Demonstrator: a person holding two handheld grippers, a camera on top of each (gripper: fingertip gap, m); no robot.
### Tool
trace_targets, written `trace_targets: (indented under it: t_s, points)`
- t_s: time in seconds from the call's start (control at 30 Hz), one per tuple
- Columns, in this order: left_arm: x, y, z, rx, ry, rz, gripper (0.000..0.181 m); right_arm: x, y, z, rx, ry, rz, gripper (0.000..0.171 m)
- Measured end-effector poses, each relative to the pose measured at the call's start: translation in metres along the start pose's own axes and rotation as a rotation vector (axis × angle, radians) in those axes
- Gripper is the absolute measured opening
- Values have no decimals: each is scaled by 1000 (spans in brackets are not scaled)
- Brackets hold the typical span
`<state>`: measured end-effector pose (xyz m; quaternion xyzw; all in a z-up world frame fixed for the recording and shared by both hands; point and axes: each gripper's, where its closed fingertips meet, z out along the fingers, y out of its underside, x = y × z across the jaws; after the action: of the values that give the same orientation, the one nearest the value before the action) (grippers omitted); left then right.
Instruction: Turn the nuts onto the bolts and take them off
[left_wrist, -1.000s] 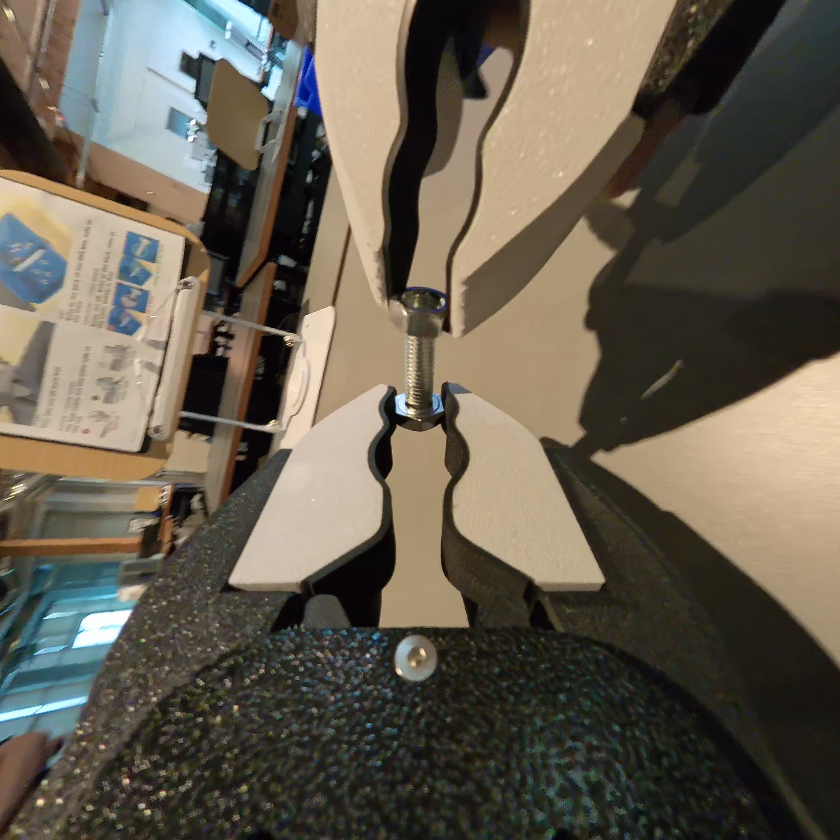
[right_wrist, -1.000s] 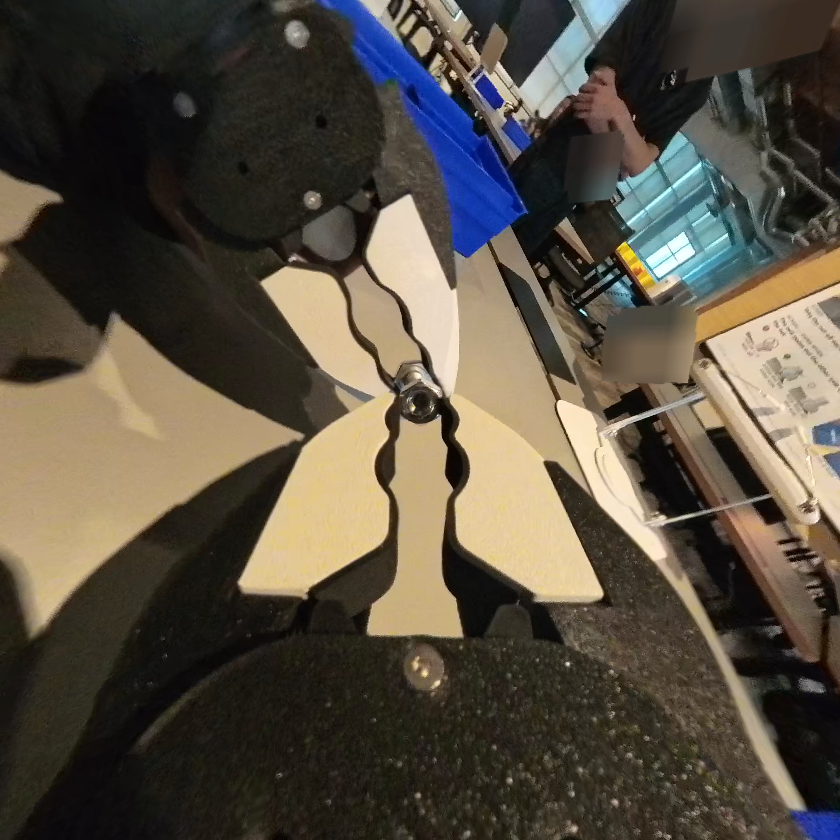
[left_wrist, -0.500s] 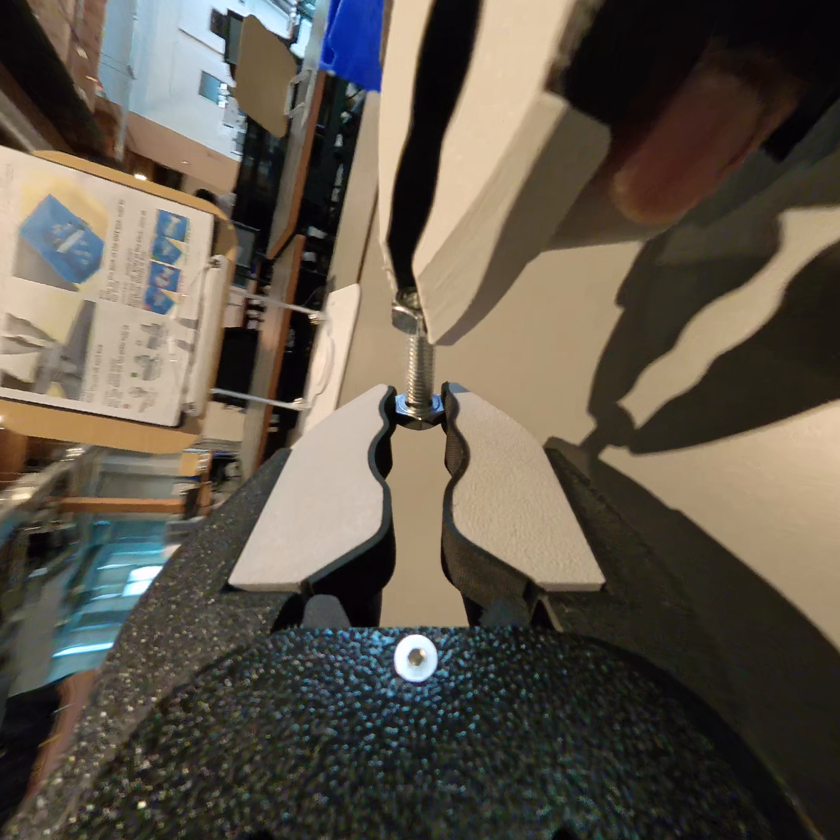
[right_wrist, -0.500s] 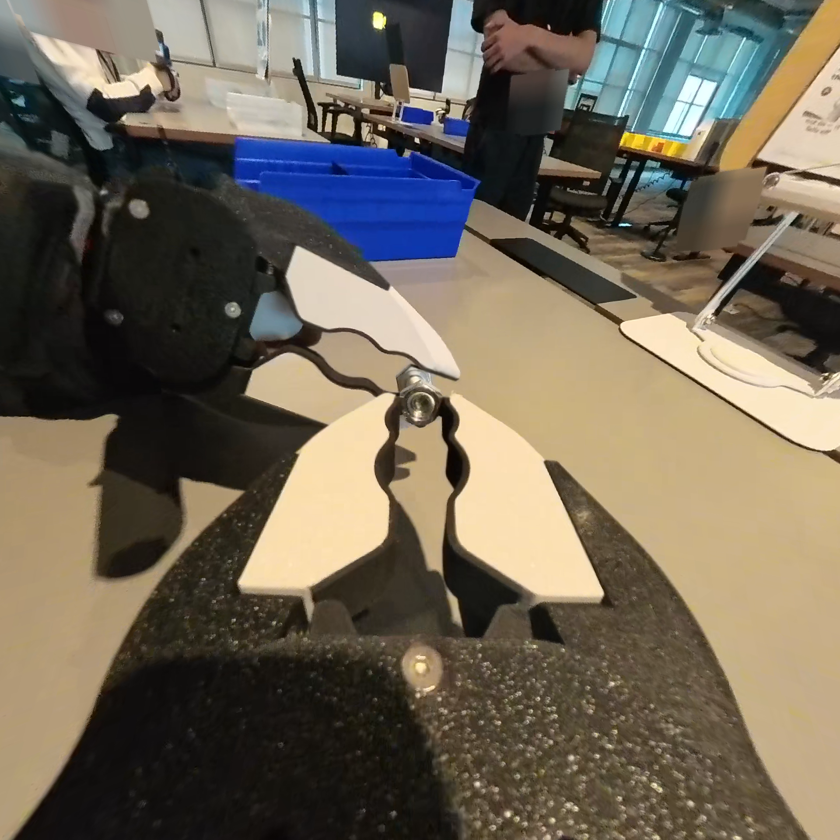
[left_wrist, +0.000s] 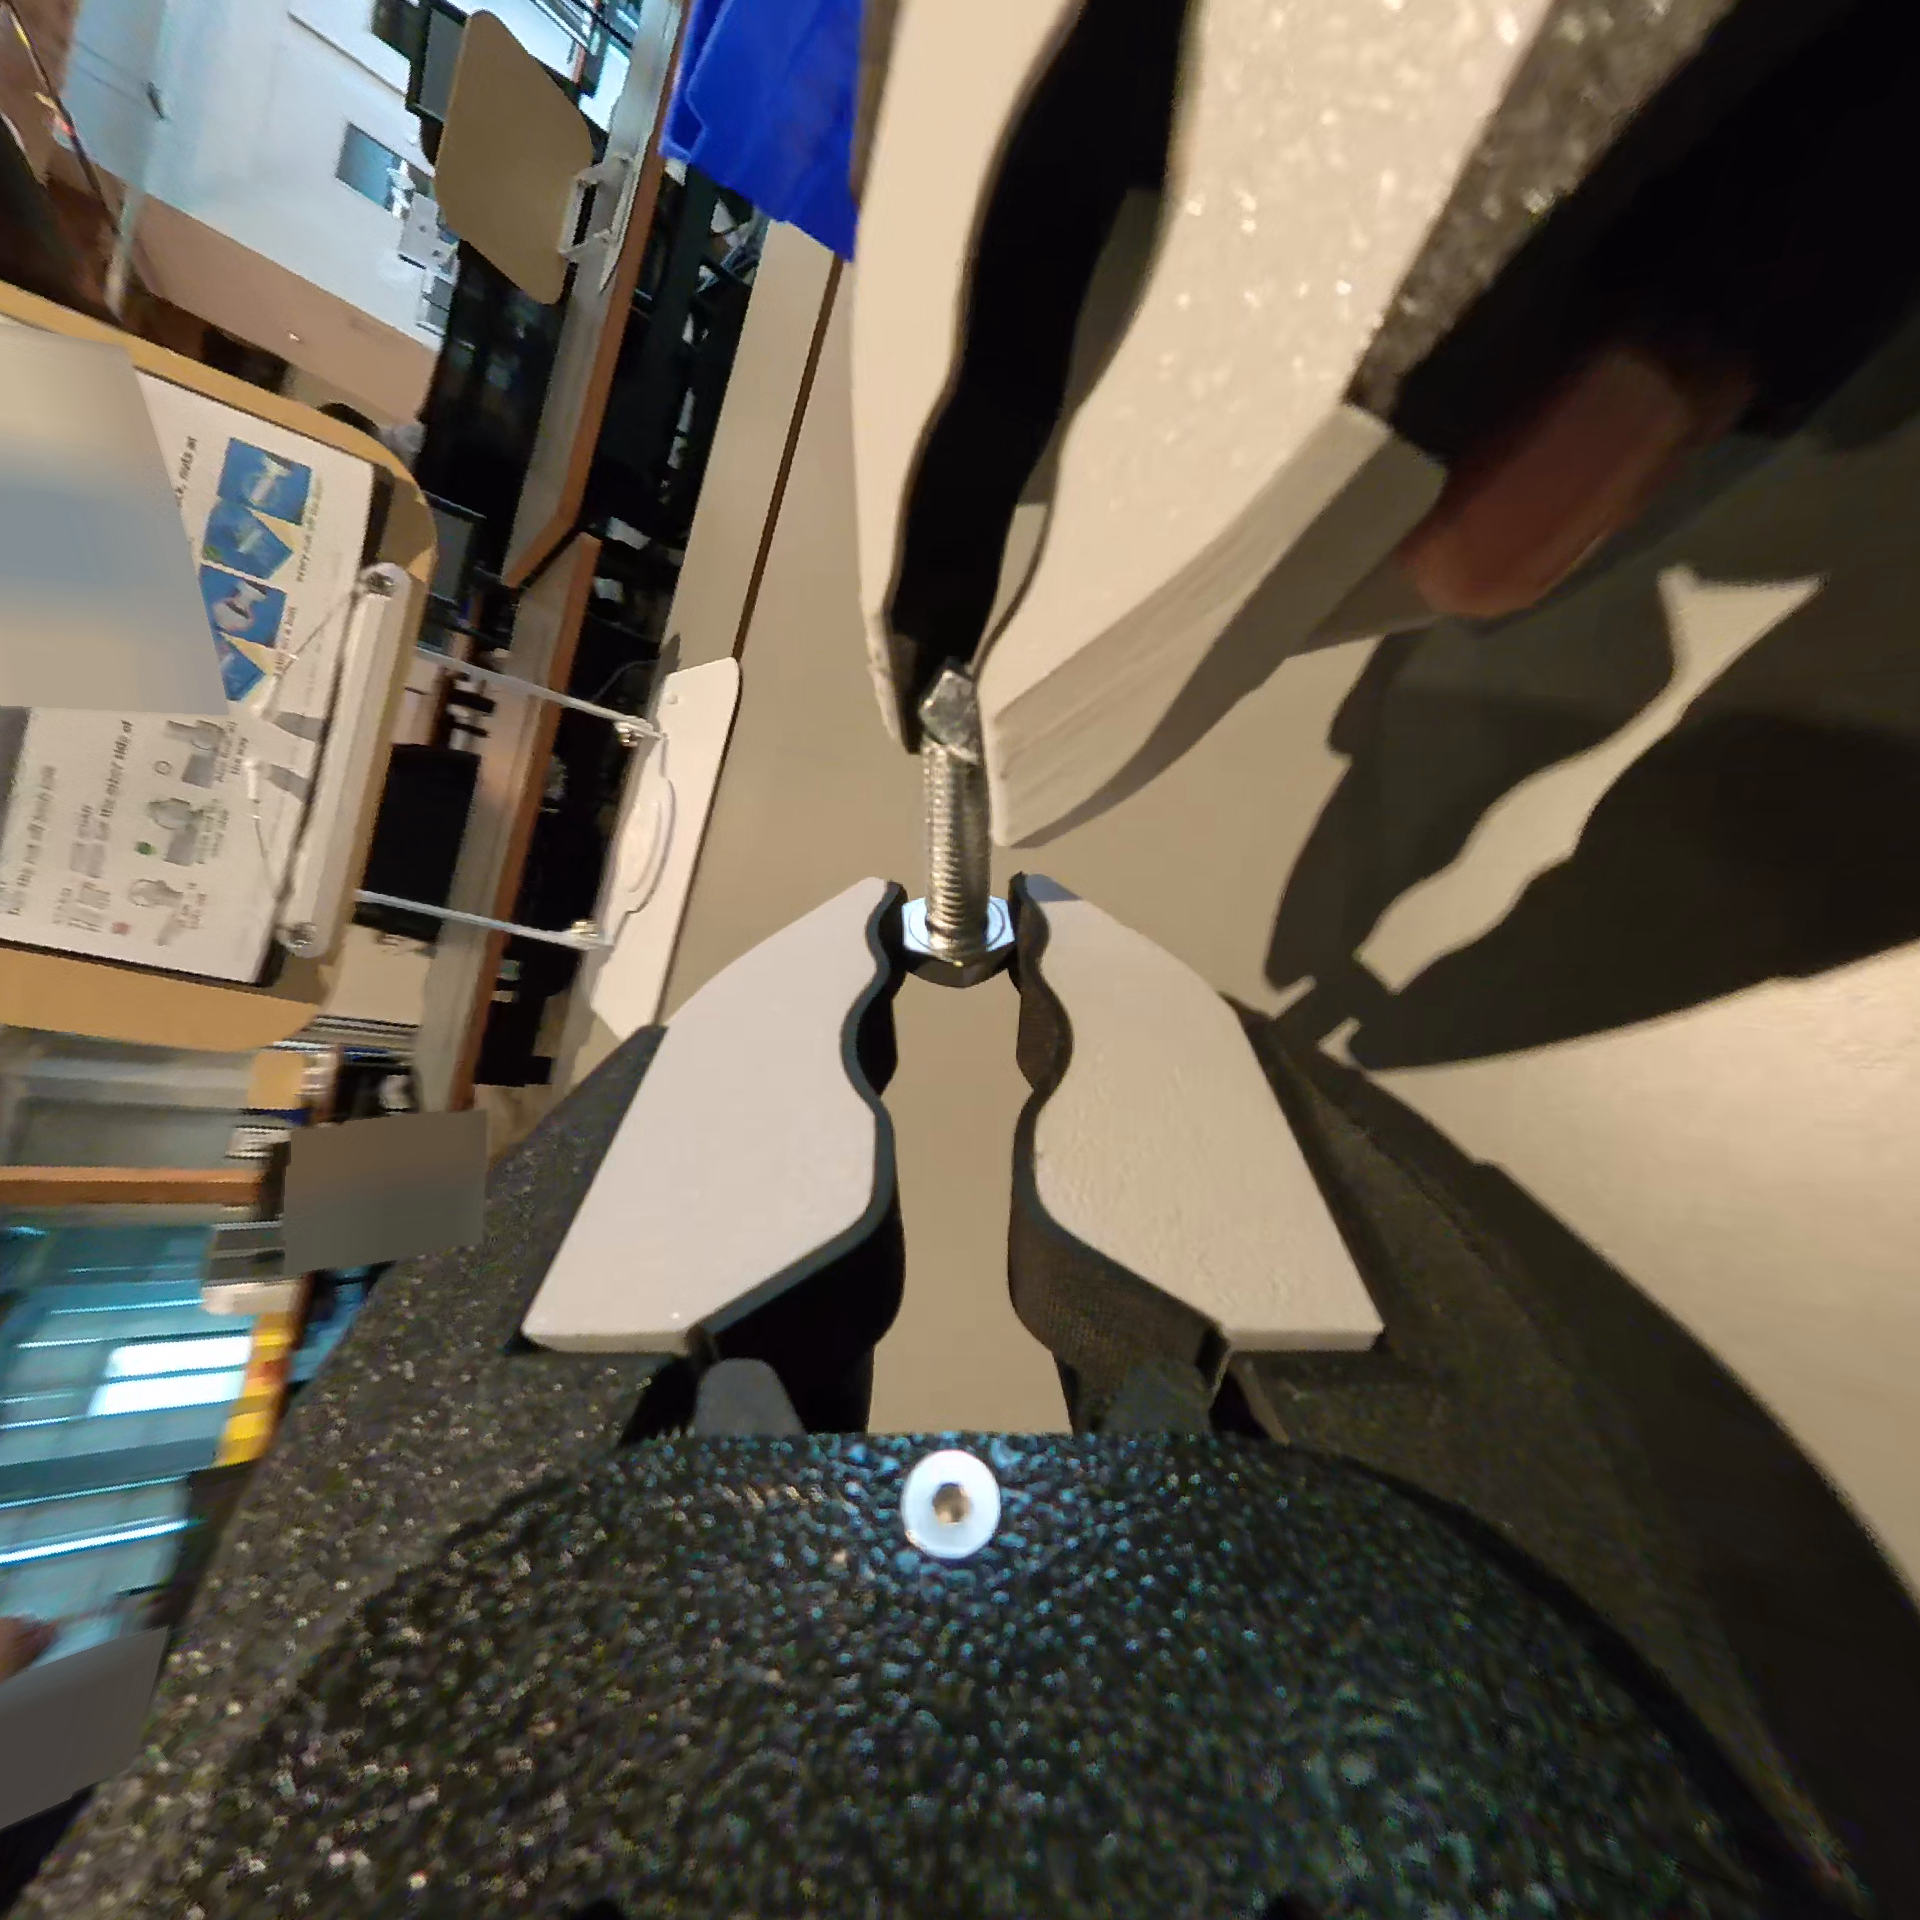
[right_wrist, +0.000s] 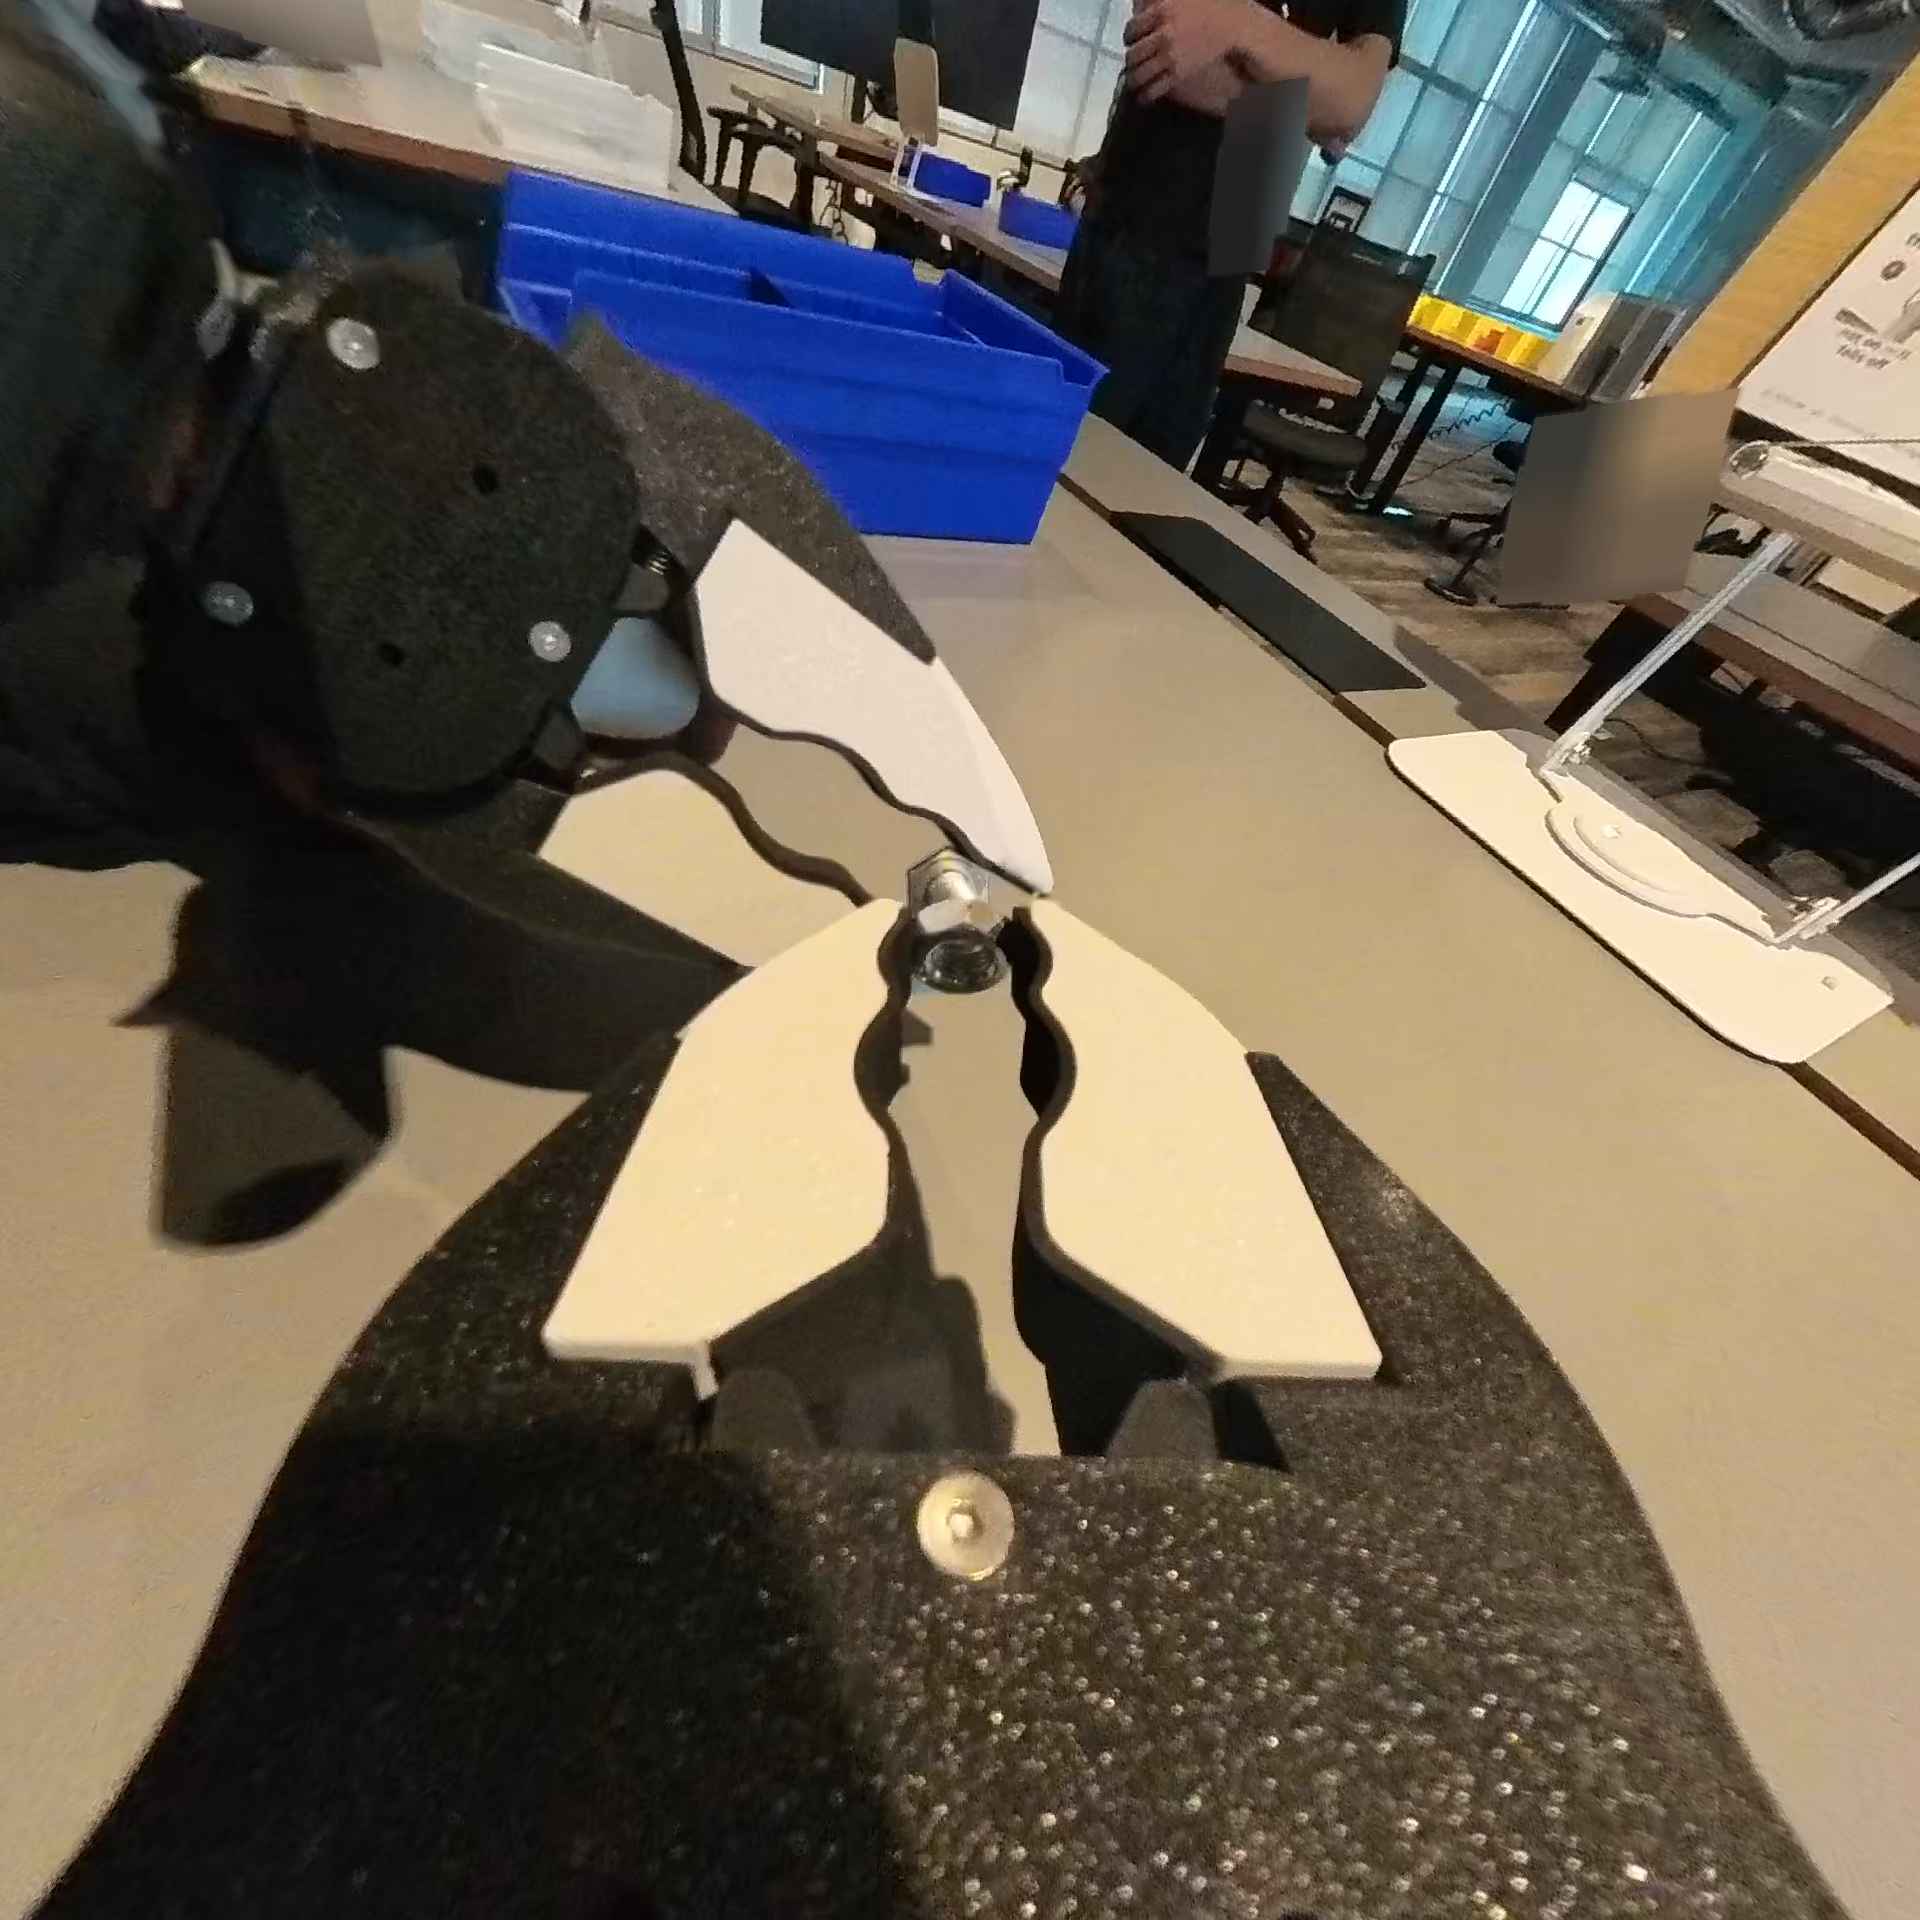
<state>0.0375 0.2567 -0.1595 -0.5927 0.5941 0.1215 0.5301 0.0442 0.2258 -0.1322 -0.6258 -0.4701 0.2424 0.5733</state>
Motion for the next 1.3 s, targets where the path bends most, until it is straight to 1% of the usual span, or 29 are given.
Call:
trace_targets:
  t_s: [0.13, 0.27, 0.37, 0.5, 0.53, 0.6, 0.73, 0.93, 1.13, 1.3]
  points:
    - [2, 2, 0, -18, -12, 79, 19, -3, 3, 0, -30, -36, -23, 18]
    - [0, 4, -1, -50, -44, 159, 19, -5, 6, 1, -80, -45, -103, 18]
    - [4, 7, 1, -81, -26, 190, 19, -5, 12, 2, -138, -34, -235, 18]
    - [14, 10, 4, -99, 40, 172, 19, -8, 20, 2, -193, 4, -492, 18]
    - [16, 10, 5, -97, 57, 159, 19, -8, 21, 2, -199, 16, -534, 18]
    - [18, 10, 5, -106, 70, 153, 19, -9, 23, 2, -200, 21, -538, 18]
    - [13, 11, 4, -139, 6, 220, 19, -9, 21, 2, -179, -2, -395, 18]
    - [5, 10, 1, -198, -96, 322, 19, -9, 20, 1, -137, -79, 27, 18]
    - [4, 8, 0, -224, -136, 351, 19, -9, 20, 0, -114, -98, 337, 17]
    - [5, 7, 0, -227, -130, 321, 18, -7, 20, -2, -90, -115, 573, 18]
